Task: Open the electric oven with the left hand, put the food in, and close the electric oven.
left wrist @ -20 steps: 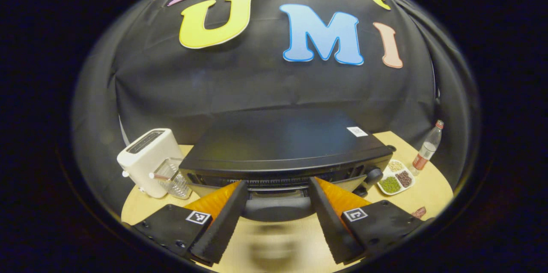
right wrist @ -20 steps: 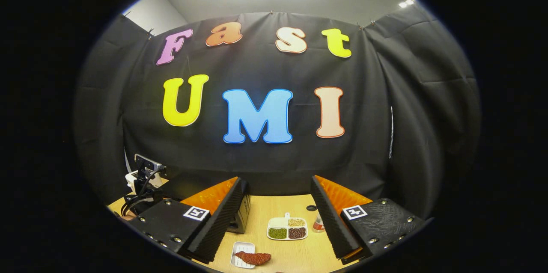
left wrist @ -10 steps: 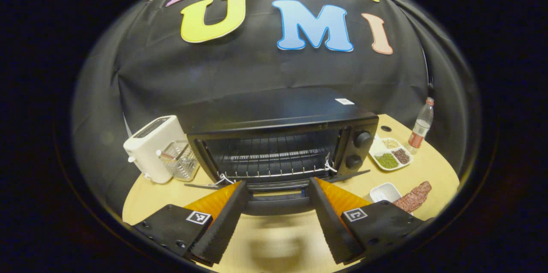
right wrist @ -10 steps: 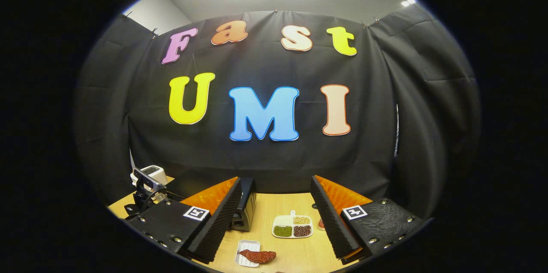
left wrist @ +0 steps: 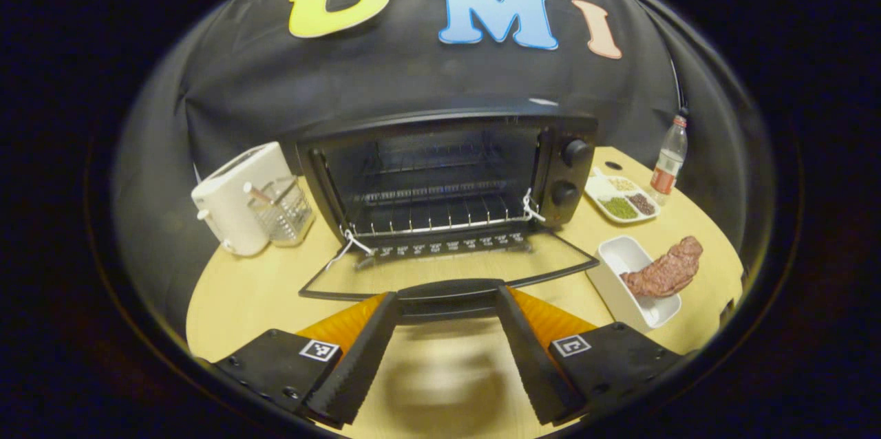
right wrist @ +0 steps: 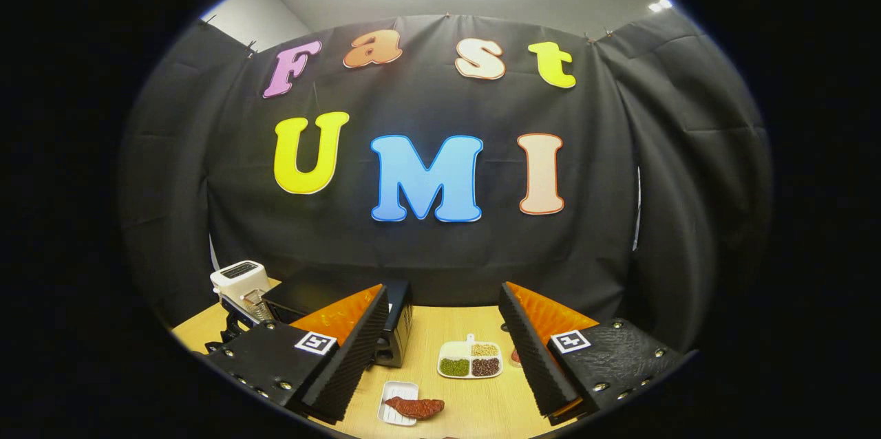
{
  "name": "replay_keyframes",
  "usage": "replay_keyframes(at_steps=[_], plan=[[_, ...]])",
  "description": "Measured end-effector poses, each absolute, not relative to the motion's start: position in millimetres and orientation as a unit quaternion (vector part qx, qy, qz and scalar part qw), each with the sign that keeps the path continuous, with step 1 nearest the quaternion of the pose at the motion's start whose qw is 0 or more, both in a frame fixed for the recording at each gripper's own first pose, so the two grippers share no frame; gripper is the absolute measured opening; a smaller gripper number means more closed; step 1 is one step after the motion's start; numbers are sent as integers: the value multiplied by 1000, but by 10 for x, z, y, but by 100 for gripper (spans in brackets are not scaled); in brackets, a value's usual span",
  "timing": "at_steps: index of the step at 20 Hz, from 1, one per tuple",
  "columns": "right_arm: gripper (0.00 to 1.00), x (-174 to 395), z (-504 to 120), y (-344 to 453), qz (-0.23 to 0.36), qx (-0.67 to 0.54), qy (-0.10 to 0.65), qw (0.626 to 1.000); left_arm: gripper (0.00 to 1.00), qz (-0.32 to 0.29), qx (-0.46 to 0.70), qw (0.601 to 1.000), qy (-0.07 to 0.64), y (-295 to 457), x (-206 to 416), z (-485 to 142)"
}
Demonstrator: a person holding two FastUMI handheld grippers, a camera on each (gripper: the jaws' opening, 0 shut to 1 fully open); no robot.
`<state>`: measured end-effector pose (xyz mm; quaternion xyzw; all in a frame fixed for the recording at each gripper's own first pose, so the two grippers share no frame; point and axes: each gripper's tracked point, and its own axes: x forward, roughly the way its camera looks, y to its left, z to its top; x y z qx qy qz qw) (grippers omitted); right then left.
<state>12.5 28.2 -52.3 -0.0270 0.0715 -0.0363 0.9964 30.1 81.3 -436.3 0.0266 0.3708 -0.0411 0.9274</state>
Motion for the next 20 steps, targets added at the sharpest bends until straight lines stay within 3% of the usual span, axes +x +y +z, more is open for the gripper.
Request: replay_keyframes(at_steps=[2, 5, 6, 8, 9, 11, 12, 13, 20], plan=[[98, 122, -552, 277, -35, -26, 75, 996, 96, -39, 19, 931, 363, 867, 344, -4283], [98, 153, -649, 246, -34, -10, 89, 995, 100, -38, 13, 942, 335, 902, 379, -3919], [98, 176, -703, 226, -33, -4, 95, 995, 96, -36, 9, 947, 318, 906, 415, -3750], [98, 225, -860, 174, -26, 12, 115, 993, 100, -35, 5, 959, 281, 913, 485, -3324], [98, 248, -973, 143, -22, 23, 131, 991, 96, -35, 4, 965, 261, 918, 516, -3096], [98, 285, -1257, 78, -14, 58, 174, 983, 100, -31, 0, 976, 216, 935, 575, -2632], [98, 282, -1391, 57, -11, 82, 193, 978, 92, -33, -4, 980, 195, 930, 616, -2398], [98, 305, -1495, 27, -11, 100, 205, 974, 100, -35, -6, 984, 177, 908, 625, -2179], [98, 198, -2735, 14, 34, 190, 333, 923, 100, -69, -15, 992, 105, 562, 503, -1381]])
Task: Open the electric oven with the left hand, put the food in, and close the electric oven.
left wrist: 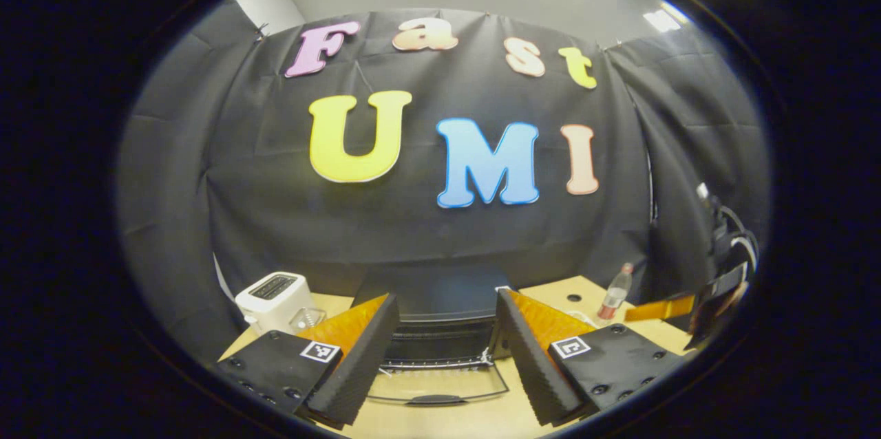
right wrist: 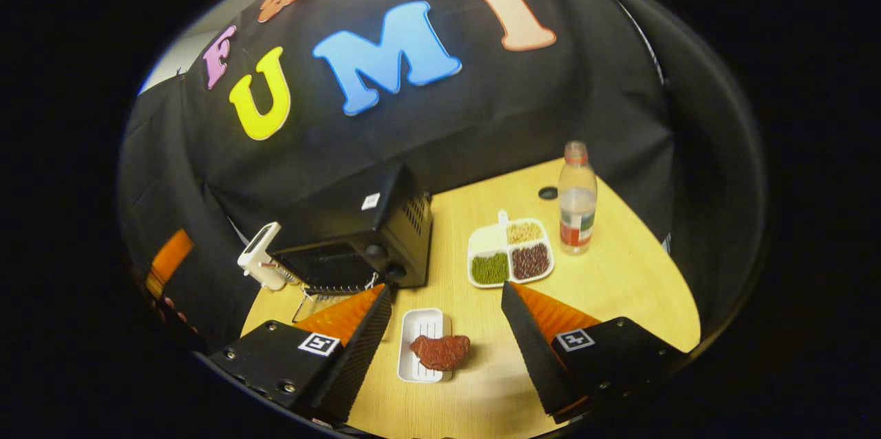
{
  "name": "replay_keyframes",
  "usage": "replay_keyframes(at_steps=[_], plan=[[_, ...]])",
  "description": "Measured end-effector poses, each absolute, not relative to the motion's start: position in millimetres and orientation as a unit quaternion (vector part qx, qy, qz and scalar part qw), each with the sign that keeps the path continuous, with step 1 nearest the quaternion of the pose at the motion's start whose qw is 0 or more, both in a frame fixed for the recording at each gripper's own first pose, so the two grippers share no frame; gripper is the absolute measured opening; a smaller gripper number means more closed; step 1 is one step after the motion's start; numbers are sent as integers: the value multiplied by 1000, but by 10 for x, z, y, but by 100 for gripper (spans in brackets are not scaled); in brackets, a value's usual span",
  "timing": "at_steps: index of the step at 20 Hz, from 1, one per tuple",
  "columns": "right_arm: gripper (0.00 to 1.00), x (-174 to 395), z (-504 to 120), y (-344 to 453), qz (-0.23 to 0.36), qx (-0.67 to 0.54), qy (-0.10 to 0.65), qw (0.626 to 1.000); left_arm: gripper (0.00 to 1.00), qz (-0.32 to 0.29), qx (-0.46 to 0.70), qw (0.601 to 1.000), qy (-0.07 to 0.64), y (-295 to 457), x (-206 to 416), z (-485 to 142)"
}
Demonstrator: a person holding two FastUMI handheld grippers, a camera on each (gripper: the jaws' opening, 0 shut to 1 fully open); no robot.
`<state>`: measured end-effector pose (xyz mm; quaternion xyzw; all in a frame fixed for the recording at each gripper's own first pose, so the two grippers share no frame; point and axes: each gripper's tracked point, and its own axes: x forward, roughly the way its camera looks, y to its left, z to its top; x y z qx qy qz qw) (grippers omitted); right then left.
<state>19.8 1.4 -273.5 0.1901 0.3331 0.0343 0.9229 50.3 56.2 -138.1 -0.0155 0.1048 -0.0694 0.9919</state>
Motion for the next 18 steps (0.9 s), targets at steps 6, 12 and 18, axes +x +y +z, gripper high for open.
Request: replay_keyframes(at_steps=[6, 12, 18], plan=[[98, 90, -3673, 144, 71, 285, 397, 869, 100, -57, -13, 990, 126, 512, 363, -1480], [87, 26, -4070, 269, 95, 352, 432, 825, 100, 5, -31, 985, 167, 715, 246, -1722], [12, 67, -4058, 416, 129, 426, 440, 780, 100, 36, -18, 984, 173, 783, 118, -1706]])
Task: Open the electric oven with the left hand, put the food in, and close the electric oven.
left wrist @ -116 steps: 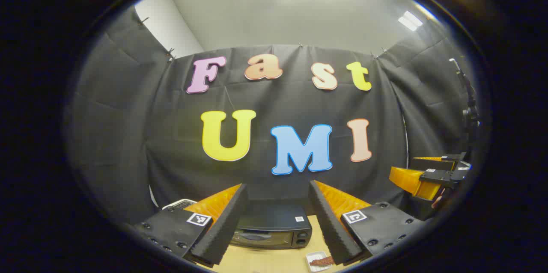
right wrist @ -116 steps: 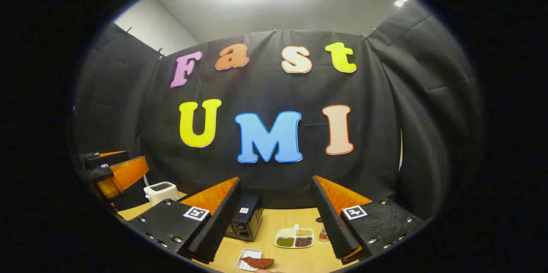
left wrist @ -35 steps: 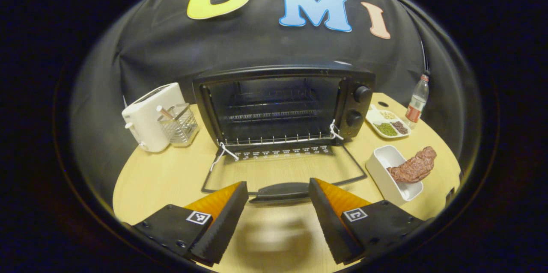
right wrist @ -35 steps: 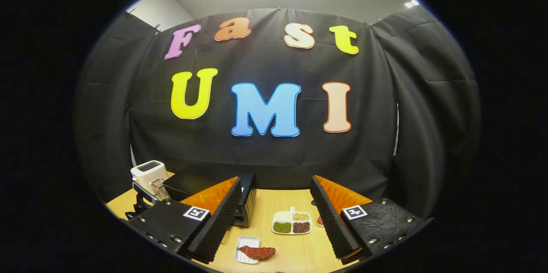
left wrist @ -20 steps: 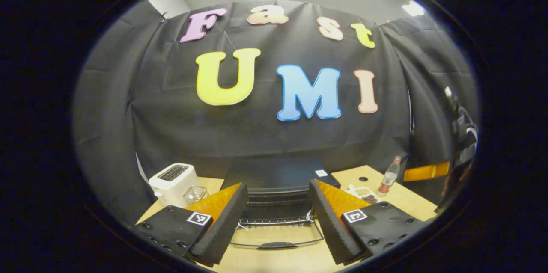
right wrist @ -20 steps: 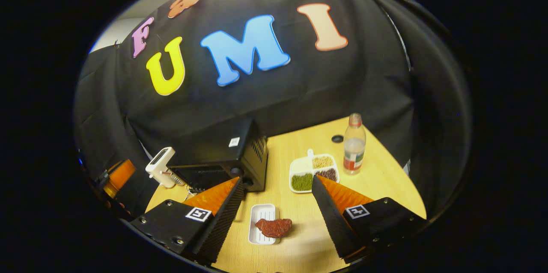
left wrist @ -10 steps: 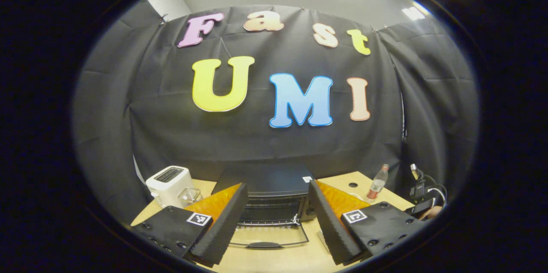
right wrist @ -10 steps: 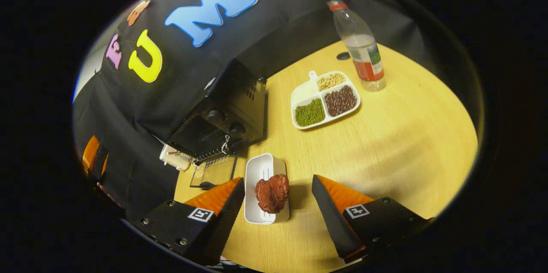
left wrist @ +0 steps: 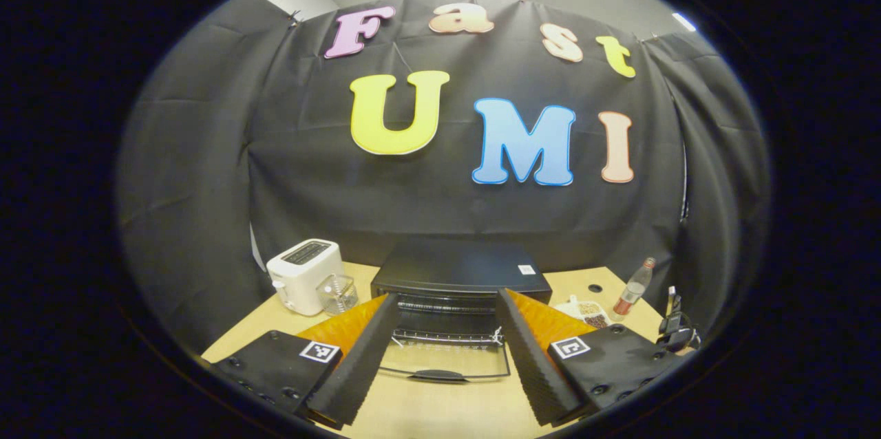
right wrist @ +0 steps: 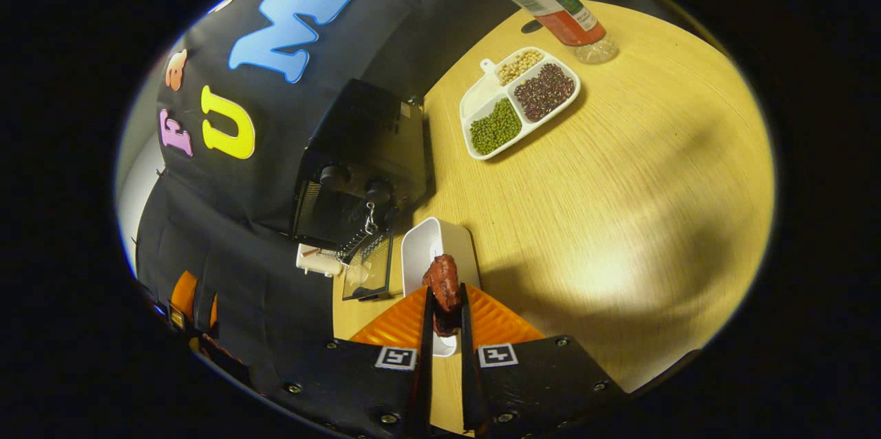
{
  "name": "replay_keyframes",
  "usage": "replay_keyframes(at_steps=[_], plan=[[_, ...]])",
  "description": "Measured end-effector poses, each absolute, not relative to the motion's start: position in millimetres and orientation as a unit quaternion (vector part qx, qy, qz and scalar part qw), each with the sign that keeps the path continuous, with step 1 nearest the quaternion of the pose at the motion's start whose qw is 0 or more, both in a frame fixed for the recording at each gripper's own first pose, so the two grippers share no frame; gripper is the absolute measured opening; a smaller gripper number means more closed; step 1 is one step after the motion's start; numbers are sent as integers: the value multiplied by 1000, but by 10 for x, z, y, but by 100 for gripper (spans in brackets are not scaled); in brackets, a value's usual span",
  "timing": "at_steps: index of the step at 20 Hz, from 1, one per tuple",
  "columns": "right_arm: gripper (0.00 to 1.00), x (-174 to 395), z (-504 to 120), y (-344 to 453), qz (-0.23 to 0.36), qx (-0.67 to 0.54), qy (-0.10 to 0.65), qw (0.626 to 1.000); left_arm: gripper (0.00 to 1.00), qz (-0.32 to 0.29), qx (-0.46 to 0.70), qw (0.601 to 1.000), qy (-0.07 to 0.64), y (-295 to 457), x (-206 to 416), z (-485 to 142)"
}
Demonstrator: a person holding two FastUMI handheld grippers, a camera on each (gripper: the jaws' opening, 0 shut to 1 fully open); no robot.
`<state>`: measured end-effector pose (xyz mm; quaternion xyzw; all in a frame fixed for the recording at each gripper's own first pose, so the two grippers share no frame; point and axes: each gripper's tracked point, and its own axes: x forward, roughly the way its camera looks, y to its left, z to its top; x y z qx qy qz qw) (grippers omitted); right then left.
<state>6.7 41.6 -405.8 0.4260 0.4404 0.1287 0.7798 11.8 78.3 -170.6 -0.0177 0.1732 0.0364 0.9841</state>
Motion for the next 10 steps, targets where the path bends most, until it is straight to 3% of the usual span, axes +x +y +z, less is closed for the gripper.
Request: replay_keyframes(at_steps=[1, 2, 3, 7, 8, 10], plan=[[19, 31, -4033, 453, 140, 427, 444, 776, 100, 37, -15, 984, 172, 778, 96, -1695], [17, 71, -3953, 371, 137, 430, 442, 775, 100, 34, -15, 985, 169, 751, 87, -1676], [8, 70, -3943, 408, 134, 432, 444, 774, 100, 29, -16, 985, 168, 730, 85, -1668], [8, 101, -3575, 497, 137, 445, 414, 782, 100, -12, -17, 988, 151, 645, 171, -1562], [8, 91, -3455, 537, 140, 449, 403, 785, 95, -24, -15, 989, 144, 643, 207, -1516], [8, 94, -3191, 671, 148, 460, 379, 789, 100, -48, -23, 990, 128, 628, 268, -1406]])
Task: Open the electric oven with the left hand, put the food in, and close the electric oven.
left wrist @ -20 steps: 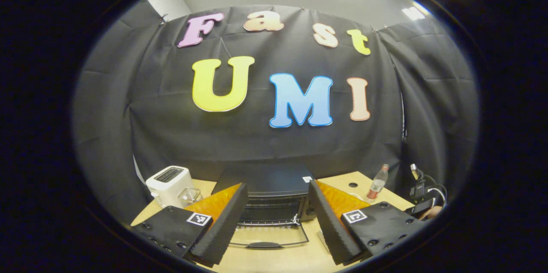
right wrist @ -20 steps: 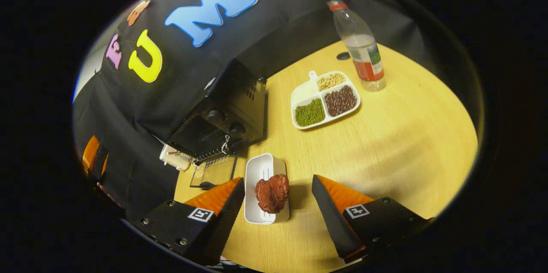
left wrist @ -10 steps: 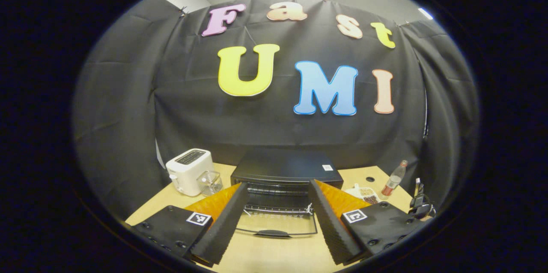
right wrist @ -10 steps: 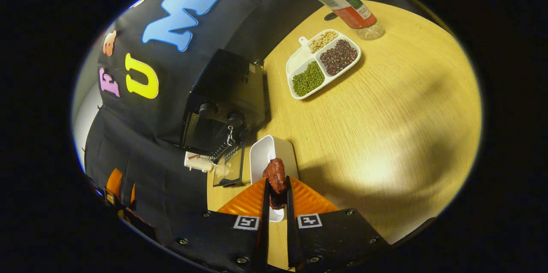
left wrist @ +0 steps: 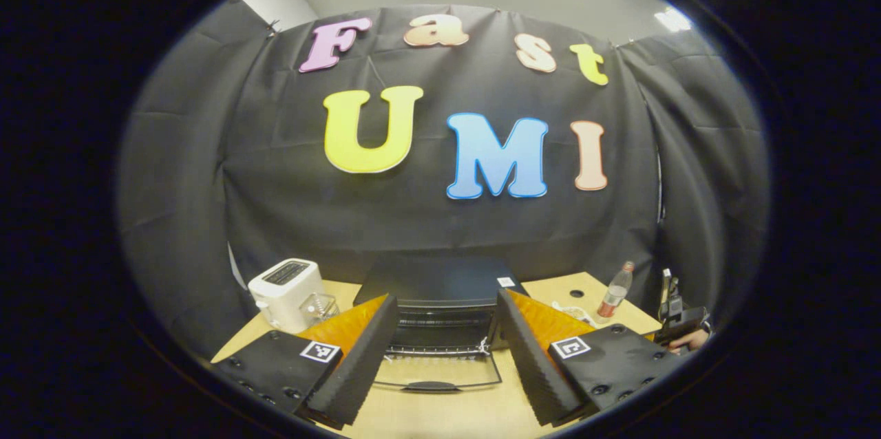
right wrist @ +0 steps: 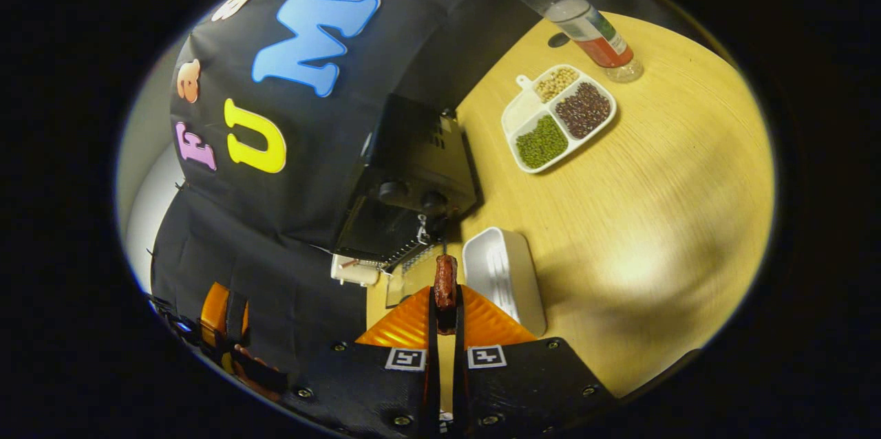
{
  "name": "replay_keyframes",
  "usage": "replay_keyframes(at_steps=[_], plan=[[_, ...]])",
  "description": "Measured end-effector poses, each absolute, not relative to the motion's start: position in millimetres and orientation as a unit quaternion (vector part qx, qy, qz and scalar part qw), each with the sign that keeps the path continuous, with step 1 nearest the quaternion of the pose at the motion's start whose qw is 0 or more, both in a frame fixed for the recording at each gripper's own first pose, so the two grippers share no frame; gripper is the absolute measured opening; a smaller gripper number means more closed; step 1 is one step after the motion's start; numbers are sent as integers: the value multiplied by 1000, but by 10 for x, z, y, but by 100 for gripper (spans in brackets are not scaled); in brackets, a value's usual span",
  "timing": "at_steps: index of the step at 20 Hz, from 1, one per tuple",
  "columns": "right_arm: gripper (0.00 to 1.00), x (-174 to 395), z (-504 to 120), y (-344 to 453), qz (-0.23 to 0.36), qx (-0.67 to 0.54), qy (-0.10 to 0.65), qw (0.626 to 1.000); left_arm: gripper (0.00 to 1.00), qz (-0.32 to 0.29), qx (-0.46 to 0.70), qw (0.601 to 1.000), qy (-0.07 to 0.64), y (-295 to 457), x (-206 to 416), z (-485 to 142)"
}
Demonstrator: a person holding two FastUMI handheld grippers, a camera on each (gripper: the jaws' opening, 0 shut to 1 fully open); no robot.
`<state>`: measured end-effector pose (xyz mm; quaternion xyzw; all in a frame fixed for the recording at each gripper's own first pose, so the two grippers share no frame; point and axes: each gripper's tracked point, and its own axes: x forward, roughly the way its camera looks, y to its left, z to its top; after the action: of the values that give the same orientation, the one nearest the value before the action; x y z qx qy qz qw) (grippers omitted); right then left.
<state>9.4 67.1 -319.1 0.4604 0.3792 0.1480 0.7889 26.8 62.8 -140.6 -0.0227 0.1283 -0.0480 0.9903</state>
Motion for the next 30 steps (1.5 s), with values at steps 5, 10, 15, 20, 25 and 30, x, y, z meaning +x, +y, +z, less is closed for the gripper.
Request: replay_keyframes(at_steps=[5, 10, 15, 20, 25, 30], plan=[[8, 173, -2577, 1134, 182, 484, 322, 793, 100, -81, -27, 996, 39, 830, 315, -637], [8, 363, -2404, 1694, 200, 479, 298, 801, 100, -89, -29, 996, 2, 1246, 202, -211], [8, 780, -2648, 2207, 176, 497, 297, 796, 93, -76, -15, 997, 25, 1709, 114, -408], [8, 1329, -3215, 2429, 77, 527, 315, 786, 100, -62, -13, 997, 42, 2060, 30, -552], [8, 1782, -3463, 2518, 20, 587, 271, 762, 100, -52, -10, 997, 52, 2261, 54, -662], [8, 2081, -3649, 2596, -11, 606, 253, 754, 95, -30, -23, 997, 69, 2450, 89, -827]])
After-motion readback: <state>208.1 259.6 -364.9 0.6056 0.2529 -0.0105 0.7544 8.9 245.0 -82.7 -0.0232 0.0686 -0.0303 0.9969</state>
